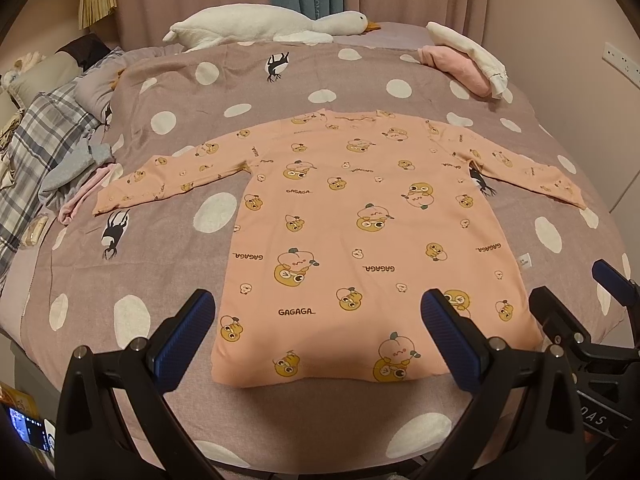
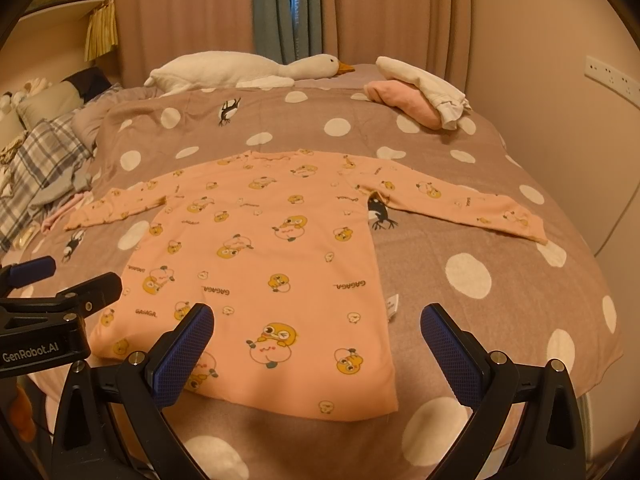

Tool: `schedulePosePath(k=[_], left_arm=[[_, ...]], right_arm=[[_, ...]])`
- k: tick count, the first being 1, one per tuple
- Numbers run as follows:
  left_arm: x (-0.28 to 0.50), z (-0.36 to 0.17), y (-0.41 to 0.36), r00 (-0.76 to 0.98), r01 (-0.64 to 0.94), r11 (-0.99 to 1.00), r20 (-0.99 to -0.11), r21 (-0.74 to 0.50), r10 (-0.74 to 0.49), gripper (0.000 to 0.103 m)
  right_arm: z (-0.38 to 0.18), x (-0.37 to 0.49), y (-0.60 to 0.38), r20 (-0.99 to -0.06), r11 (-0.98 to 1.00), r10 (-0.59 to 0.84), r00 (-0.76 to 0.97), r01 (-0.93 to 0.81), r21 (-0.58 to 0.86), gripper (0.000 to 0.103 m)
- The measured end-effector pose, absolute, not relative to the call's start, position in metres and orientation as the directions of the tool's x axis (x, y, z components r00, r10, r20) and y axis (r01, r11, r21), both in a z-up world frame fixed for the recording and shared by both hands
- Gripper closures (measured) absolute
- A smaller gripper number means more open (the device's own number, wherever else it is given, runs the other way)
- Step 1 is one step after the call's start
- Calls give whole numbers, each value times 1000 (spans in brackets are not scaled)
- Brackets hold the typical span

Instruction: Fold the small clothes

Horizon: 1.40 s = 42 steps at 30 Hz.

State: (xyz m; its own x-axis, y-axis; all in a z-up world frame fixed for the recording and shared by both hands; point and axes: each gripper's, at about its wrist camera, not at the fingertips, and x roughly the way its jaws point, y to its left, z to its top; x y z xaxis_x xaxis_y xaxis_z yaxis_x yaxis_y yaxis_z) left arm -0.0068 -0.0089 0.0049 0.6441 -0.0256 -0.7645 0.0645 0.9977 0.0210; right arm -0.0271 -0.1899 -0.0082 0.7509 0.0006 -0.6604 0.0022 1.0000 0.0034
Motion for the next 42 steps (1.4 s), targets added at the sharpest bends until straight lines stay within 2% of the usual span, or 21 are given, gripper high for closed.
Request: schedulePosePath(k=[42], left_arm=[[-6, 0, -10, 633, 68, 998, -774, 18, -29, 0]], right_arm=[[-9, -28, -189, -660, 1000, 0, 751, 1, 2, 1]])
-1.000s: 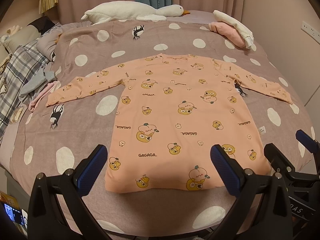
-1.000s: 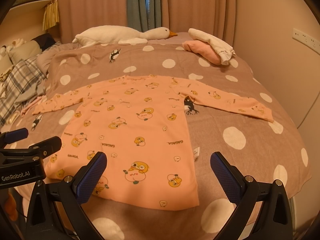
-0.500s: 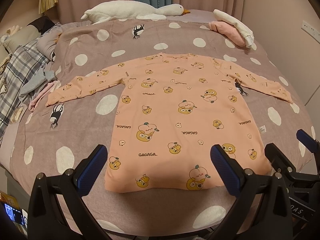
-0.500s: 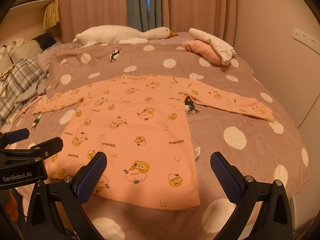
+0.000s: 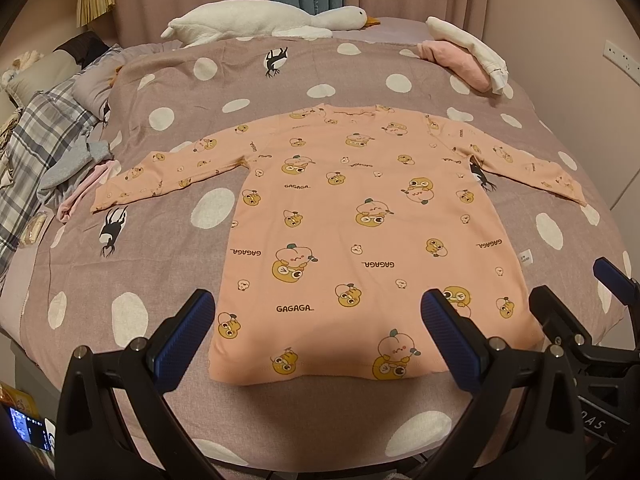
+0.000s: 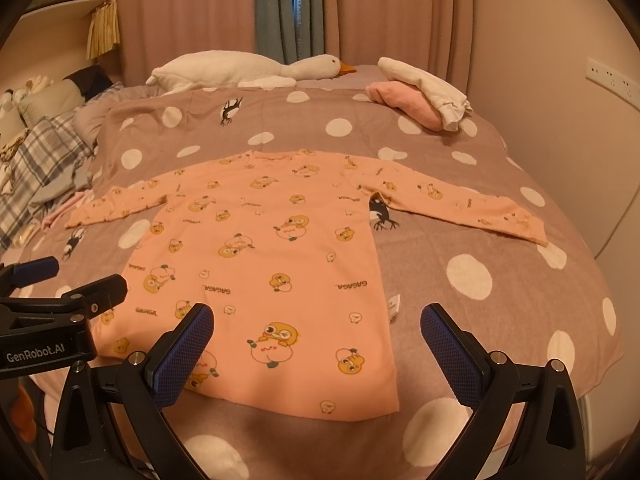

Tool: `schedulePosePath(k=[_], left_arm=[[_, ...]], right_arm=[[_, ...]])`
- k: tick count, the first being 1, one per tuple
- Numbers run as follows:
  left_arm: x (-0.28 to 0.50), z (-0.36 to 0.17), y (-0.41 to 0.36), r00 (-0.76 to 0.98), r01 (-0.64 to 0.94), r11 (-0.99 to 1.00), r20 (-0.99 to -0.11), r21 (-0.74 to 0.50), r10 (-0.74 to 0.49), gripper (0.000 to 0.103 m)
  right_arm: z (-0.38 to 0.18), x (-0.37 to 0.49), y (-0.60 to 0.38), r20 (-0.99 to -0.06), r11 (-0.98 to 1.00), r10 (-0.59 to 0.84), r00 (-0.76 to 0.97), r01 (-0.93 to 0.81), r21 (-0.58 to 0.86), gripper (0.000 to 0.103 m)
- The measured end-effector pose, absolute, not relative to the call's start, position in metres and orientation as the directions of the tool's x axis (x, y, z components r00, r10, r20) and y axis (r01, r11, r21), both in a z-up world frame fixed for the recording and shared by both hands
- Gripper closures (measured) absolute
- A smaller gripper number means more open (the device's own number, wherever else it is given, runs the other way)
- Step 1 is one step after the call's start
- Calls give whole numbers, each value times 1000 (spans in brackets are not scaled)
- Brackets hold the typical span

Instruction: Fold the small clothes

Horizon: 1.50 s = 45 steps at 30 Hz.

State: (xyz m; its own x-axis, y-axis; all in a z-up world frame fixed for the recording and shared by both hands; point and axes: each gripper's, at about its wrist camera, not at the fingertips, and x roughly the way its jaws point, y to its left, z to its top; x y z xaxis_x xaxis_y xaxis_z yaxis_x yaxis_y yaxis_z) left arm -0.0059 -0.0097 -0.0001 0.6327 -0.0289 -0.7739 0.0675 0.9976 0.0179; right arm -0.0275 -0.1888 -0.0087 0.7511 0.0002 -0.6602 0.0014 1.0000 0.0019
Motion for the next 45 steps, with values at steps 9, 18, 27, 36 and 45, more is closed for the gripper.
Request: schedulePosePath(k=[9, 18, 27, 36, 45], left_arm=[[-1, -4, -9, 616, 79, 997, -786, -7, -54, 0], [14, -22, 0, 546, 89, 978, -812, -188, -206, 0], [46, -55, 5, 445, 44, 913, -811, -405, -381, 0], [71, -51, 1, 446, 45, 869, -768, -493, -459, 0], [99, -56, 5, 460, -21, 892, -797, -451, -392, 0]], right_arm=[[-11, -27, -192, -663, 999, 33, 748, -3, 47, 1], [-25, -17, -227, -648, 961, 208, 732, -29, 276, 1], [-47, -1, -306, -673, 929, 84, 735, 186, 319, 1], [-77, 39, -423, -644, 751, 175, 744, 322, 577, 1], [-101, 87, -494, -593, 593, 160, 789, 403, 697, 1]])
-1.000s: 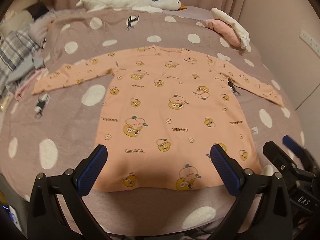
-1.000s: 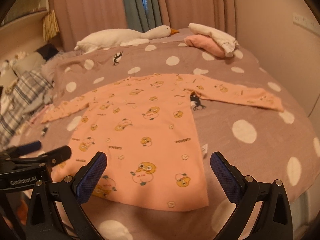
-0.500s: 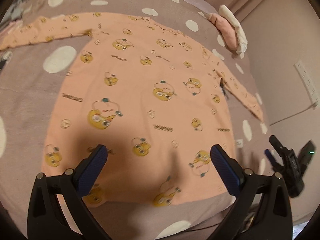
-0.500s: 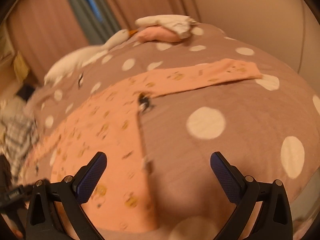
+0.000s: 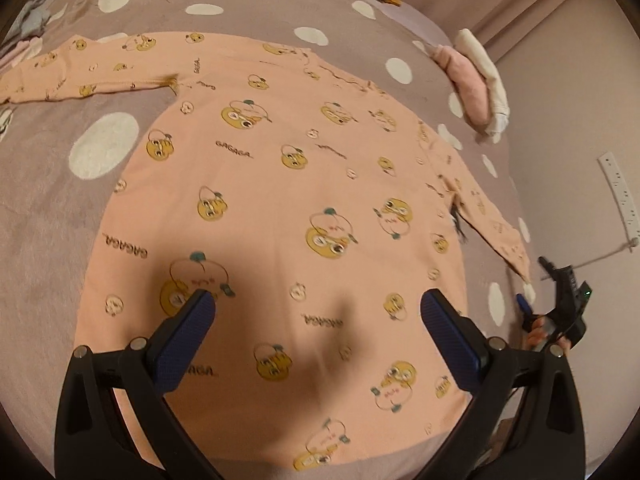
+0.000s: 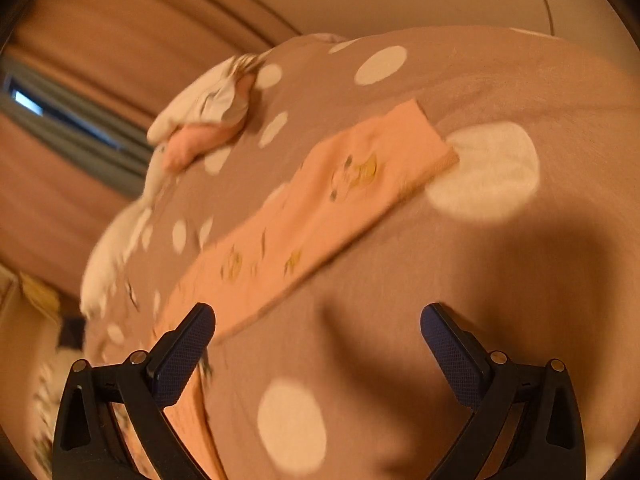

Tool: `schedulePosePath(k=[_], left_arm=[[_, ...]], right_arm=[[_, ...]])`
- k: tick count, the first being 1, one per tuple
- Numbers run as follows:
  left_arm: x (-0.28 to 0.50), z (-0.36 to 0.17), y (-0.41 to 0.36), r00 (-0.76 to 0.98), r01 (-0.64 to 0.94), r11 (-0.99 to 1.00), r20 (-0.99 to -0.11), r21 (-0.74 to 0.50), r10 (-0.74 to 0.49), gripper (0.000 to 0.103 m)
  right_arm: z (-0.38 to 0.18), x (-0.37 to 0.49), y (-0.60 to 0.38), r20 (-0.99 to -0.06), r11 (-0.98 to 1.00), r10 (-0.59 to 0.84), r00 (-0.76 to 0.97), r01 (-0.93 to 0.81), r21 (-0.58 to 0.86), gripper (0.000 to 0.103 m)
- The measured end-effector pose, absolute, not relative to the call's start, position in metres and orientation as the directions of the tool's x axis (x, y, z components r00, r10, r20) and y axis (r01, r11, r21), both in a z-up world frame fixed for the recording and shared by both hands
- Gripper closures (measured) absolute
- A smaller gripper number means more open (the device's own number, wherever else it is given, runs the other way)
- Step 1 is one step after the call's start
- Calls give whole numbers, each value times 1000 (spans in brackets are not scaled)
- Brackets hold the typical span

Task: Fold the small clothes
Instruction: 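Grasp the cuff of the pink shirt's sleeve with the right gripper, then lift the held sleeve and carry it across the shirt body with the right gripper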

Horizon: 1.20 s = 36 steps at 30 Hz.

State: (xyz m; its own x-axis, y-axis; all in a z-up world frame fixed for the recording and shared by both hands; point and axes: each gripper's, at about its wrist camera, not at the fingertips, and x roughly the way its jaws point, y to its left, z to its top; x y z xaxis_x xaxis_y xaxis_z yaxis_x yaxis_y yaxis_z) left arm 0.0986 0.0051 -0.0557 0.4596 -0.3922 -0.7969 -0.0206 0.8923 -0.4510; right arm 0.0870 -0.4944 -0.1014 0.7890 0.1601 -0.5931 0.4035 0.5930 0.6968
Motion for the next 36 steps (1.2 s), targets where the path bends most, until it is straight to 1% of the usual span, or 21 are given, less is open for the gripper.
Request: schedulePosePath(k=[6, 10, 11, 13, 15, 16, 18, 19, 21, 22, 23, 24, 25, 26, 29, 36], left_arm=[[114, -58, -5, 447, -15, 906, -814, -423, -372, 0], [119, -60, -13, 433, 1, 913, -823, -407, -367, 0], [119, -61, -14, 431, 4, 914, -824, -405, -367, 0], [120, -62, -15, 428, 5, 917, -828, -399, -363, 0], [121, -63, -14, 428, 3, 919, -830, -395, -358, 0], [121, -63, -14, 427, 2, 920, -832, -392, -355, 0], [122, -65, -13, 424, -3, 923, -836, -385, -348, 0], [122, -65, -13, 421, -3, 924, -838, -383, -346, 0], [120, -65, -11, 418, -3, 924, -840, -382, -346, 0], [119, -65, -10, 418, -2, 924, -839, -383, -347, 0], [117, -65, -9, 420, -1, 924, -839, -382, -346, 0], [116, -64, -7, 423, -1, 925, -838, -380, -344, 0], [115, -63, -4, 427, -3, 926, -838, -379, -341, 0], [113, -63, -1, 430, -6, 926, -837, -378, -339, 0], [110, -61, 9, 442, -16, 924, -832, -382, -337, 0], [100, -61, 36, 462, -37, 916, -819, -400, -339, 0]], right_arm=[[-105, 113, -518, -523, 494, 176, 834, 385, 780, 1], [-109, 119, -533, -475, 418, 149, 867, 380, 825, 1], [-109, 119, -535, -469, 403, 133, 873, 384, 831, 2], [-110, 119, -539, -475, 403, 107, 873, 399, 824, 11], [-112, 117, -540, -491, 423, 93, 866, 412, 807, 29], [-113, 117, -541, -502, 435, 88, 860, 420, 796, 34], [-116, 117, -544, -524, 453, 75, 849, 439, 776, 53], [-117, 115, -546, -533, 457, 71, 843, 447, 769, 57], [-118, 116, -551, -547, 462, 66, 834, 461, 758, 74], [-118, 116, -552, -555, 466, 62, 830, 468, 751, 78], [-118, 115, -554, -564, 468, 57, 824, 477, 744, 85], [-116, 115, -554, -578, 474, 54, 814, 489, 732, 89], [-113, 116, -553, -586, 484, 52, 809, 493, 723, 89], [-105, 117, -549, -592, 511, 47, 805, 490, 706, 92], [-75, 127, -532, -597, 598, 31, 802, 464, 654, 92], [24, 173, -446, -595, 808, 38, 803, 325, 491, 92]])
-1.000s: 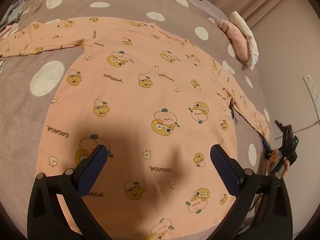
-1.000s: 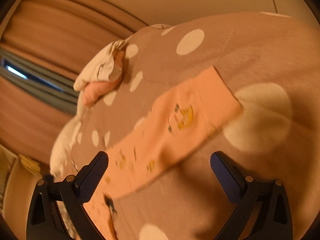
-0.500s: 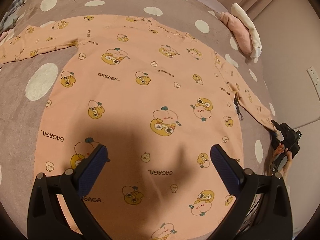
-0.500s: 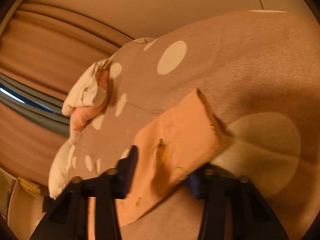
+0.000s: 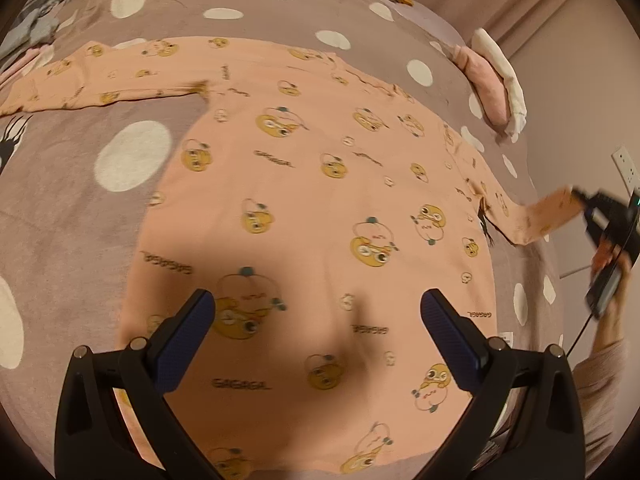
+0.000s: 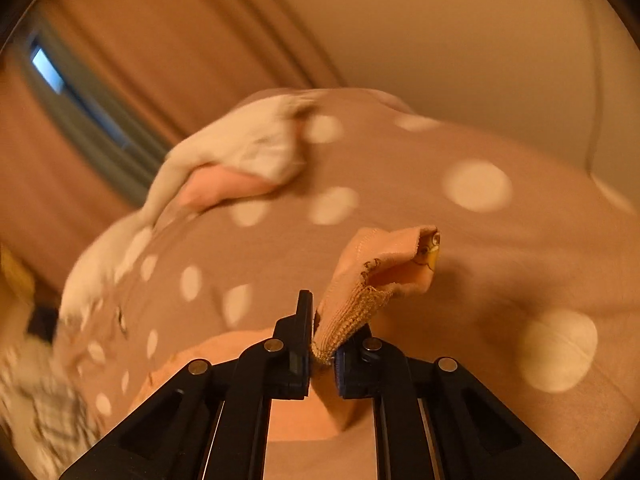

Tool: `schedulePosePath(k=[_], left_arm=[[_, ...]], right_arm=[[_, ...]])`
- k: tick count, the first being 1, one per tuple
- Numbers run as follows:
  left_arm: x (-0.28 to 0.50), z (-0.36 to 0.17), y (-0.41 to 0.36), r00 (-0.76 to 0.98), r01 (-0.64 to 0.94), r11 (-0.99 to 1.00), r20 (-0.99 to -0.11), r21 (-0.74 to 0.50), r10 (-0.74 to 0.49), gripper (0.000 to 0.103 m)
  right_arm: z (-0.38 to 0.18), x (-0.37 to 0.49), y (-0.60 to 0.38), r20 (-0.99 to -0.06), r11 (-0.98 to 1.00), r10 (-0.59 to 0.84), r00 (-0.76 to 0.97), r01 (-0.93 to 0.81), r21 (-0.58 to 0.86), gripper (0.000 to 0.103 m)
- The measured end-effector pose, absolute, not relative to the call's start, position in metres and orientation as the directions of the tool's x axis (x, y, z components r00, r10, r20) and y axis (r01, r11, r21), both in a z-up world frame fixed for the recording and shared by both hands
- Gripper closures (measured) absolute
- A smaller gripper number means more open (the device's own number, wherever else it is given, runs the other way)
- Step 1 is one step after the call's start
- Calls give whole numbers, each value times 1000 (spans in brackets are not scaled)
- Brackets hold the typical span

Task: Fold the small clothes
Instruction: 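Lift the held sleeve and carry it across the shirt body with the right gripper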

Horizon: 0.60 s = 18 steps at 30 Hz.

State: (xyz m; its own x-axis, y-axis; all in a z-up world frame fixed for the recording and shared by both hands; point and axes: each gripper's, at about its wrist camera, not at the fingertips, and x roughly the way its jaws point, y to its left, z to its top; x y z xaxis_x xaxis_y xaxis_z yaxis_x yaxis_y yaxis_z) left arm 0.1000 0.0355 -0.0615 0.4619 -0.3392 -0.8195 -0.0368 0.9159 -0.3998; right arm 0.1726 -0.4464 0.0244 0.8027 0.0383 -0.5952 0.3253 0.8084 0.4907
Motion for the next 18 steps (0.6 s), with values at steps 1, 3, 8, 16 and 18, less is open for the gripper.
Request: schedulePosePath(k=[1, 3, 8, 16, 18], left_arm=[[99, -62, 40, 465, -41, 915, -818, -401, -338, 0], [96, -63, 49, 471, -53, 912, -816, -406, -336, 0], [91, -64, 73, 490, -80, 908, -809, -412, -324, 0], [87, -70, 114, 512, -144, 900, -809, -412, -289, 0], [86, -73, 123, 511, -165, 896, -813, -412, -280, 0]], right_arm=[[40, 183, -425, -591, 835, 46, 806, 294, 465, 92], [58, 198, -396, -581, 866, 58, 812, 249, 434, 92], [89, 232, -292, -556, 932, 147, 818, 73, 354, 92], [38, 274, -108, -649, 977, 208, 731, -191, 98, 92], [13, 274, -69, -676, 968, 201, 708, -251, 25, 92]])
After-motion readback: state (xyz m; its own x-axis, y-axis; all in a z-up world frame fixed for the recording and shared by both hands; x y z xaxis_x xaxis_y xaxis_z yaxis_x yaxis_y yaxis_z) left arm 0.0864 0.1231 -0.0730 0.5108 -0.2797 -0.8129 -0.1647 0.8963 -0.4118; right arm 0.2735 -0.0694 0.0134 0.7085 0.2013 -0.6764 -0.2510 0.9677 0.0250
